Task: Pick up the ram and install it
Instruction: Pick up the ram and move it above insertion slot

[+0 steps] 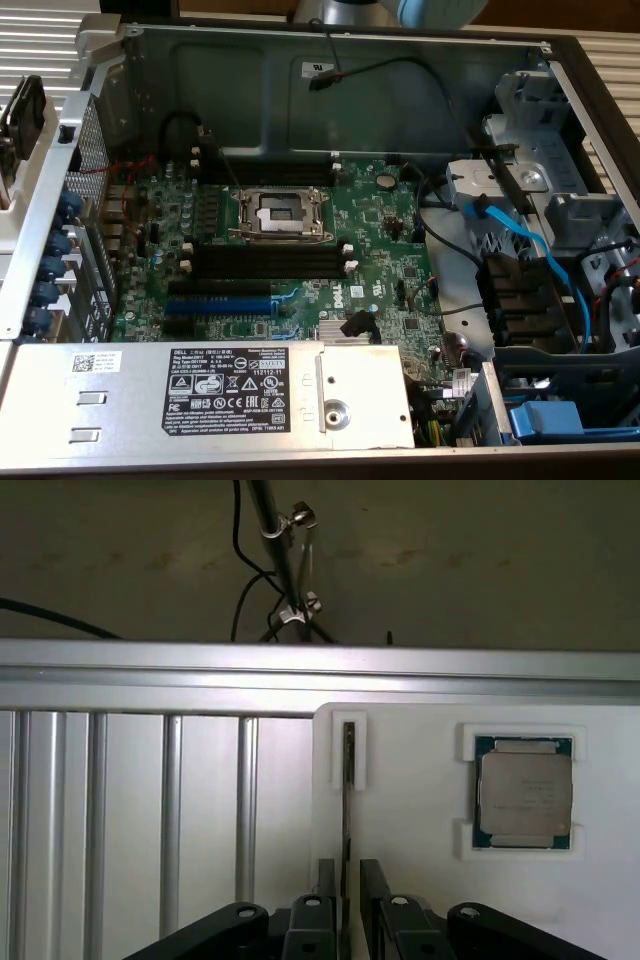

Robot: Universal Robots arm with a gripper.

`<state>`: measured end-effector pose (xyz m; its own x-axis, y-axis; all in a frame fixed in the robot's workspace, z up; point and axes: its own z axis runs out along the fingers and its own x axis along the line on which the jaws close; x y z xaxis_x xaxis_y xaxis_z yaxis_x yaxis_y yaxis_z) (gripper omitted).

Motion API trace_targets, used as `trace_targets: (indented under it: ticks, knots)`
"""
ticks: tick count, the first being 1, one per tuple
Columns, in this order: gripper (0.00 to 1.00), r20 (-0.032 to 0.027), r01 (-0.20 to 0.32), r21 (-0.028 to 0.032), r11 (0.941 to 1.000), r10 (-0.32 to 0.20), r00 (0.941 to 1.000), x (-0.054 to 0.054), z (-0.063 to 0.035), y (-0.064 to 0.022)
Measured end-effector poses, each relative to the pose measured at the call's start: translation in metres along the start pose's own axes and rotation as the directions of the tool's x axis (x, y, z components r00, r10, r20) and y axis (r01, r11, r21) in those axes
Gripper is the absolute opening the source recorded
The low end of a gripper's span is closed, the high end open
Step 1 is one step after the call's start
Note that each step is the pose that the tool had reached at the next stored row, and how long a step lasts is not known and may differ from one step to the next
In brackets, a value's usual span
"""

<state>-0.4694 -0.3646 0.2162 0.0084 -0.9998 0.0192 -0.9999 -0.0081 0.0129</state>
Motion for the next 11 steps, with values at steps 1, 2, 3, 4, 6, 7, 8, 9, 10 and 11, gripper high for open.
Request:
trace_targets:
  ticks: [1,2,3,4,6,7,8,9,10,11]
  knots:
    - [0.24,-0.0014,0.000,0.0017,1.0000,0.000,1.0000,0.0000,0.0006,0.0000]
    - [0.24,-0.0024,0.000,0.0034,1.0000,0.000,1.0000,0.0000,0.0011,0.0001]
    - [0.24,-0.0028,0.000,0.0053,1.0000,0.000,1.0000,-0.0001,0.0017,0.0000]
    - [0.24,-0.0032,0.000,0.0074,1.0000,0.000,1.0000,-0.0001,0.0024,0.0000]
    - [0.24,-0.0048,0.000,0.0123,0.9999,0.000,1.0000,-0.0001,0.0042,-0.0001]
    - [0.24,-0.0058,0.000,0.0145,0.9999,0.000,1.0000,-0.0002,0.0052,-0.0001]
    - [0.24,-0.0071,0.000,0.0162,0.9999,0.001,1.0000,-0.0002,0.0062,-0.0001]
    - [0.24,-0.0083,0.000,0.0173,0.9998,0.001,1.0000,-0.0002,0.0072,-0.0001]
    - [0.24,-0.0091,0.000,0.0183,0.9998,0.001,1.0000,-0.0002,0.0082,-0.0001]
    - [0.24,-0.0098,0.000,0.0194,0.9998,0.001,1.0000,-0.0002,0.0090,-0.0001]
